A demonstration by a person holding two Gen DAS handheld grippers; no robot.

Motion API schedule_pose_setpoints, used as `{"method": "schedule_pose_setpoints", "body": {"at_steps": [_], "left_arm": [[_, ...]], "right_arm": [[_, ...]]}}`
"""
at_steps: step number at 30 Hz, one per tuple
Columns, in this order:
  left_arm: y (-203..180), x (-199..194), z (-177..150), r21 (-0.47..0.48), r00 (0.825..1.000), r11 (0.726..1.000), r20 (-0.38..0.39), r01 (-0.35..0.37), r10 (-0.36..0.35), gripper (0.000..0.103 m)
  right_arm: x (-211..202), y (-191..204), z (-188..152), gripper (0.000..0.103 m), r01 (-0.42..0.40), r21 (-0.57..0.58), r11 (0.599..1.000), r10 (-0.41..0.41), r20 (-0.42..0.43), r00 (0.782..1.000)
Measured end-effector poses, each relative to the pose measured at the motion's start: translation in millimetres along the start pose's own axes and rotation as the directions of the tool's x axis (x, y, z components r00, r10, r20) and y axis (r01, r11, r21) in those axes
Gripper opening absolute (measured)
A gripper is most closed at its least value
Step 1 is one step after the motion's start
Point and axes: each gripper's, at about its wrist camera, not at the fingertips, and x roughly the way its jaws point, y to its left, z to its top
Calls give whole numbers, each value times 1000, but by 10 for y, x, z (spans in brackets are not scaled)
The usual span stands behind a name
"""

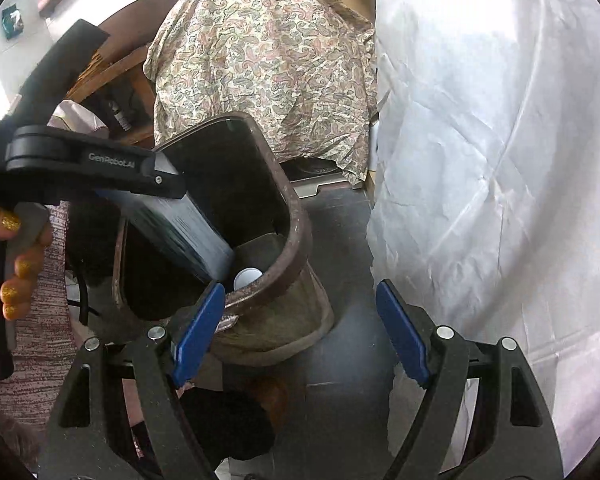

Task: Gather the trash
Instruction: 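Carry both items to the brown bin and open both tools to drop them, then grasp the red-and-gold milk-tea cup with the right tool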

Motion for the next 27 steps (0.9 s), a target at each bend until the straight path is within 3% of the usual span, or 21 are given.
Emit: {"method": "schedule_pose_setpoints", "body": {"at_steps": [2, 5, 11, 14, 18, 21, 23, 27], "left_arm": [[9, -56, 4, -13, 1000, 1000, 18, 2, -2, 81], [-14, -224, 14, -23, 998, 999, 52, 27, -26, 84], [-193, -641, -139, 34, 994, 999, 111, 14, -18, 85], [-273, -964, -257, 66, 984, 997, 172, 43, -54, 86], [-353, -1383, -378, 177, 966, 981, 225, 86, -125, 89], [-411, -1615, -398, 298, 963, 954, 239, 46, -121, 90], [-407, -1739, -435, 329, 961, 944, 252, 22, -110, 91], [-365, -1907, -546, 329, 953, 941, 252, 82, -171, 94]], "right_arm": [[-4, -9, -12, 78, 2, 3, 1000, -2, -1, 1000], [-14, -9, -23, 78, 4, 12, 1000, -4, 2, 1000], [-82, 18, 4, 81, 8, 15, 1000, -8, 28, 1000], [-69, 43, 18, 81, 13, 19, 1000, -13, 32, 999], [-90, 90, 22, 81, 15, 19, 1000, -15, 34, 999], [-165, 138, 20, 81, 18, 8, 1000, -18, 51, 999], [-197, 155, 8, 82, 25, 4, 1000, -25, 59, 998], [-243, 202, 33, 82, 31, -5, 1000, -30, 63, 998]]}}
